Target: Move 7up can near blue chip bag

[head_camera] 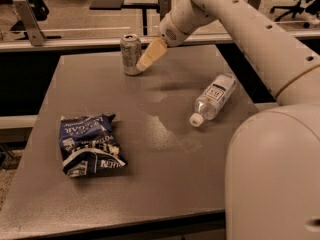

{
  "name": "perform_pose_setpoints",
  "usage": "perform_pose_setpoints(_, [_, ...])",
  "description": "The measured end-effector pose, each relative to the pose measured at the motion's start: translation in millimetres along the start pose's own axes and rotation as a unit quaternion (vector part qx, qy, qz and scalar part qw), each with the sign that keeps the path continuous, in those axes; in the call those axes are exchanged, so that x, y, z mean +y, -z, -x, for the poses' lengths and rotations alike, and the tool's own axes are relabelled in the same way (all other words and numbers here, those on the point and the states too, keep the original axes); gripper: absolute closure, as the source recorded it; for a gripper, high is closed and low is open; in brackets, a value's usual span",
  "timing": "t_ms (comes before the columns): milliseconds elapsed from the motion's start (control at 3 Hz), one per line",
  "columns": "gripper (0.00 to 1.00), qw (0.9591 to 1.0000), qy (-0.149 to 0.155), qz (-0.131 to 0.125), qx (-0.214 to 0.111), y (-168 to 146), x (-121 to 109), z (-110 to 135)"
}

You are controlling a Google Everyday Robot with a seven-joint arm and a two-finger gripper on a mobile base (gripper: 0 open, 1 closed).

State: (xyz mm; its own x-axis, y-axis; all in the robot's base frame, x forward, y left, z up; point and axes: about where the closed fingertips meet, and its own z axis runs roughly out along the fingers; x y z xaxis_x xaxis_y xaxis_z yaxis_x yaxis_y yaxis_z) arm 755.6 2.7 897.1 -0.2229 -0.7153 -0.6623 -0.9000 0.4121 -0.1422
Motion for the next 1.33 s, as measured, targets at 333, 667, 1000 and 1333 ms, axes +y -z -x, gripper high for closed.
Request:
perform_pose_setpoints(333, [0.00, 0.9999, -0.004, 0.010, -0.009, -16, -4, 15])
perform_pose_setpoints(667, [0.00, 0.9996, -0.008, 0.023, -0.017, -28, -4, 27])
perform_pose_setpoints(1000, [0.01, 0.9987, -0.007, 0.042, -0.028, -44, 0, 34])
perform_pose_setpoints(1333, [0.23, 0.9978, -0.002, 0.057, -0.034, -52, 5, 36])
